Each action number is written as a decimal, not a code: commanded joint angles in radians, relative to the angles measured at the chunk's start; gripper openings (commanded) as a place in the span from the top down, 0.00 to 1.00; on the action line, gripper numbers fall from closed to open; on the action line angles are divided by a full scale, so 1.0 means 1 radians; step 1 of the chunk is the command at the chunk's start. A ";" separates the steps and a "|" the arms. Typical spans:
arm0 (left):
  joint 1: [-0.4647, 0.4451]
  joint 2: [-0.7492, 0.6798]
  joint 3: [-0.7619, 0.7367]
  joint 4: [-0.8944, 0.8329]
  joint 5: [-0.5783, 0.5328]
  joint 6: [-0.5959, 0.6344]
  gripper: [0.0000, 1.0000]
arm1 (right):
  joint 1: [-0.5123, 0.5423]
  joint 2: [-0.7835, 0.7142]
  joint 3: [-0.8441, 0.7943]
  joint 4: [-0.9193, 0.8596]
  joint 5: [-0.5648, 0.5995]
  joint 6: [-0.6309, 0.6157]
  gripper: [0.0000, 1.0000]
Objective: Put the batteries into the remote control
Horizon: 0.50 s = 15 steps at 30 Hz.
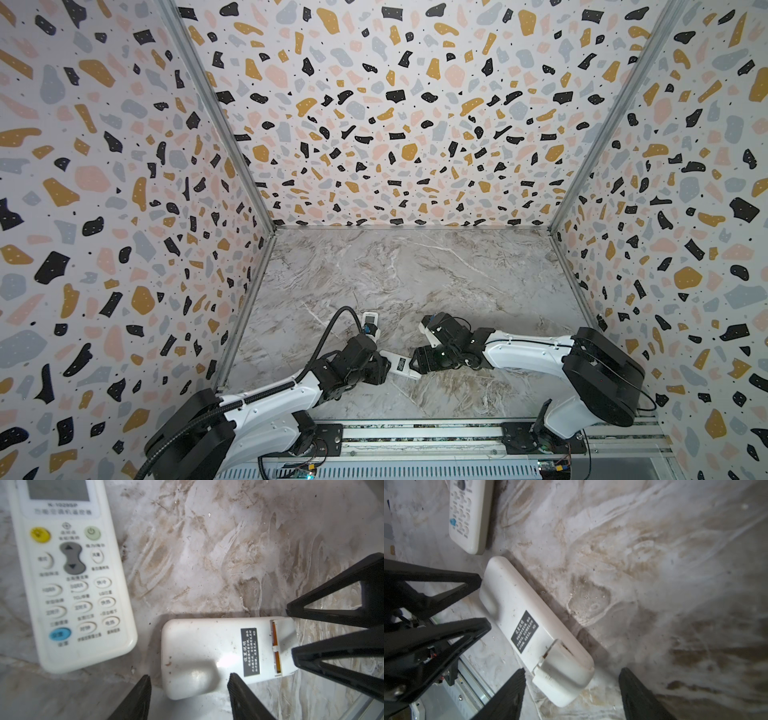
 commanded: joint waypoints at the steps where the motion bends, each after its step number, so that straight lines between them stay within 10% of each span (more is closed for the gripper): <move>1: 0.002 -0.024 -0.023 0.027 0.021 -0.012 0.39 | 0.018 0.047 0.036 -0.067 0.021 0.023 0.31; 15: 0.003 -0.037 -0.050 0.056 0.031 -0.015 0.40 | 0.046 0.030 0.062 -0.146 0.087 0.054 0.49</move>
